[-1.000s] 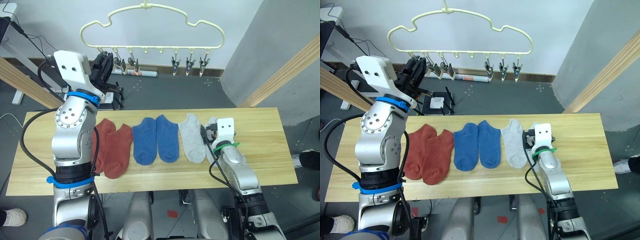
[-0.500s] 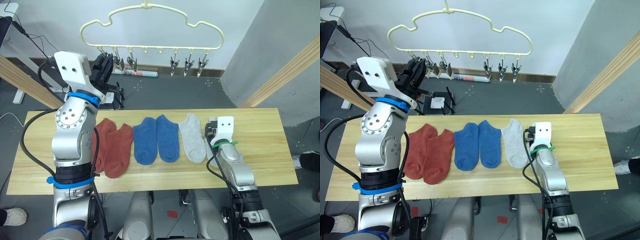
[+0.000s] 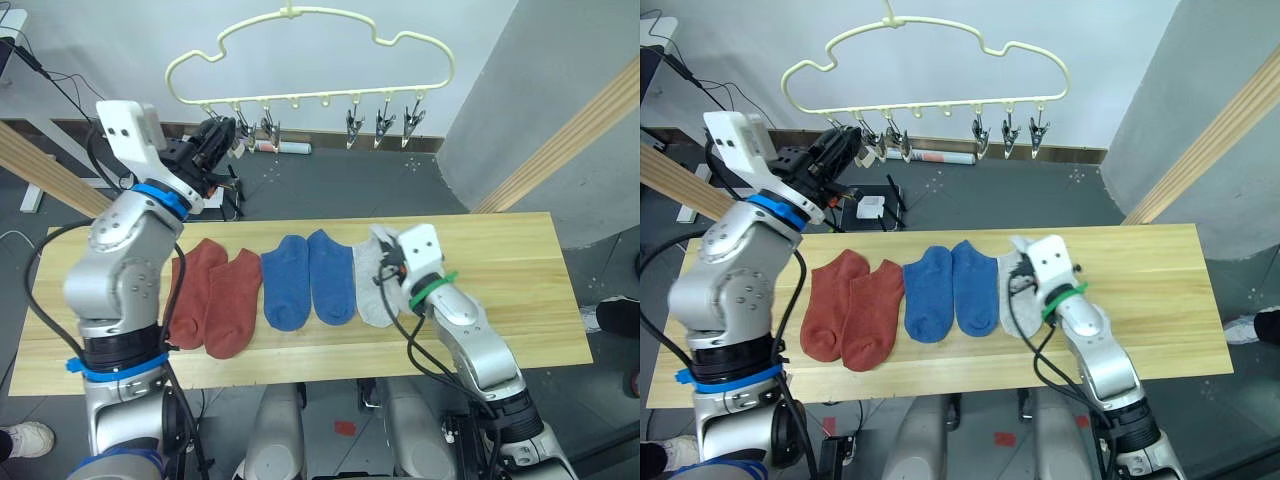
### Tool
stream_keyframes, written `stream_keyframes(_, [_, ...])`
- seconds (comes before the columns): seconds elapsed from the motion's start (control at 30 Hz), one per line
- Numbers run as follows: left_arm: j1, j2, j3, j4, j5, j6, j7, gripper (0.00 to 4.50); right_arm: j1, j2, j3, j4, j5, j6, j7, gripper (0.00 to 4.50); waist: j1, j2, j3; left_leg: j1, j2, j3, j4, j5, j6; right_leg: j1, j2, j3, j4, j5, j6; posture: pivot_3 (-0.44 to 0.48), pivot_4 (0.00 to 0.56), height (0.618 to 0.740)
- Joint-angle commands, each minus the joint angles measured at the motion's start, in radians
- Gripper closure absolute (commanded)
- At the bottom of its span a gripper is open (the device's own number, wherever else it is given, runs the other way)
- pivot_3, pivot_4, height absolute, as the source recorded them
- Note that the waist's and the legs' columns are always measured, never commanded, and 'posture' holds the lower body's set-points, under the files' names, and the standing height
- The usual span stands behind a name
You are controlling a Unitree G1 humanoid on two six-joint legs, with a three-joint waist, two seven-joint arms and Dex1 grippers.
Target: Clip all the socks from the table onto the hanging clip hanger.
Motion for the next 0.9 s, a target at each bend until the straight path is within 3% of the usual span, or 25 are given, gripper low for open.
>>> stream_keyframes(0.03, [-0.039,0.028,0.042,-0.052,-0.100,0.087,0.009,4.32,-0.068,0.053,0.077,-0.012,-0.022,-0.024,0.023,4.50,0.003,0.000,0.000,0.000,0.000,0.000,0.000,0.000,0.000,0.000,0.000,0.000,0.000,0.000,0.000,0.049,0.466,0.740])
stream_keyframes(0.57, [-0.106,0.051,0.104,-0.049,-0.264,0.248,0.117,4.32,-0.422,0.324,0.047,0.524,-0.068,-0.308,-0.049,4.50,0.012,0.000,0.000,-0.002,0.000,-0.004,0.002,0.000,0.000,0.001,-0.003,-0.008,-0.001,0.003,-0.005,0.072,0.448,0.740])
stream_keyframes(0.9, [-0.120,0.041,0.099,-0.054,-0.308,0.276,0.159,4.32,-0.519,0.382,0.019,0.663,-0.049,-0.454,-0.058,4.50,0.012,0.000,0.000,-0.003,0.000,-0.006,0.002,0.000,0.000,0.001,-0.004,-0.013,-0.001,0.004,-0.006,0.077,0.447,0.740])
